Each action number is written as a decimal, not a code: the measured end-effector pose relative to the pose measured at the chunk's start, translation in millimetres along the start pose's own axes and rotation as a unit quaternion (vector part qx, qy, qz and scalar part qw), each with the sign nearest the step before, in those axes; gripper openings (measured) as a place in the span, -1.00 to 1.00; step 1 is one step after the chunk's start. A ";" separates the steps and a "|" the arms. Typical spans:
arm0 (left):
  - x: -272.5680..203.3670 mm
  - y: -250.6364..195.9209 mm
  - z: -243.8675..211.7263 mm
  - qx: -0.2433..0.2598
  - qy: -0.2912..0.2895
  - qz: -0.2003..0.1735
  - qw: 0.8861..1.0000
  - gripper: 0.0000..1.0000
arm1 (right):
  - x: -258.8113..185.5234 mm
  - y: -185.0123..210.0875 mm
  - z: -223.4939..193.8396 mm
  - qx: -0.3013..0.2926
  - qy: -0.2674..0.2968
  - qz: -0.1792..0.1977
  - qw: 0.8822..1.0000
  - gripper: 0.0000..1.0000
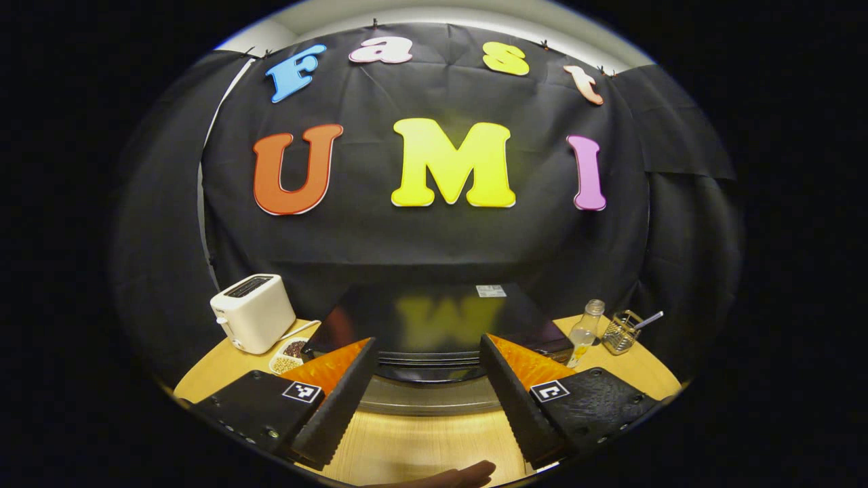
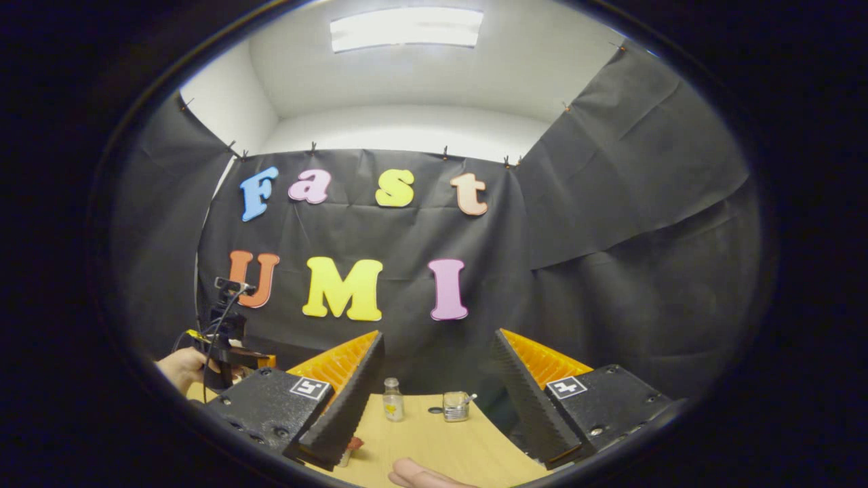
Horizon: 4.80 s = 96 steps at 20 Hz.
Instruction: Open the electric oven with the left hand, put the food in, and close the electric oven.
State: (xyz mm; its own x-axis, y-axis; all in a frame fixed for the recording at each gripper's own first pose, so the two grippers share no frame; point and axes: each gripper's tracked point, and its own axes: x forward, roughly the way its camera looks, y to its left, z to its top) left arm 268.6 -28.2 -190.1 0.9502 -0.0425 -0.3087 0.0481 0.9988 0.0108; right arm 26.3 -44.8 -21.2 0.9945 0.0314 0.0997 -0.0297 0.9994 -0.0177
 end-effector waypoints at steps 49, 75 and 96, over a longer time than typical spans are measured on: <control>-57.6 0.5 -217.1 -0.001 0.150 -0.019 0.989 0.93 | -52.5 48.9 -8.0 -0.004 0.042 0.051 0.998 1.00; -320.9 -8.3 15.3 -0.032 -0.158 -0.053 0.986 0.92 | 71.5 121.4 -344.4 0.110 0.529 0.201 0.817 0.86; -340.3 14.4 -16.6 -0.003 -0.123 -0.012 0.992 0.92 | 36.9 166.4 -313.3 0.036 0.442 0.268 0.855 -0.84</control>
State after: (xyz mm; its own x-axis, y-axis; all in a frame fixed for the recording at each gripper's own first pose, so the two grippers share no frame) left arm -59.1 1.0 -100.7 0.9952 -0.0709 -0.0675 0.0711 0.9975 0.0012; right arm 89.5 118.0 -332.2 0.5223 0.4948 -0.6946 -0.4799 0.8438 0.2402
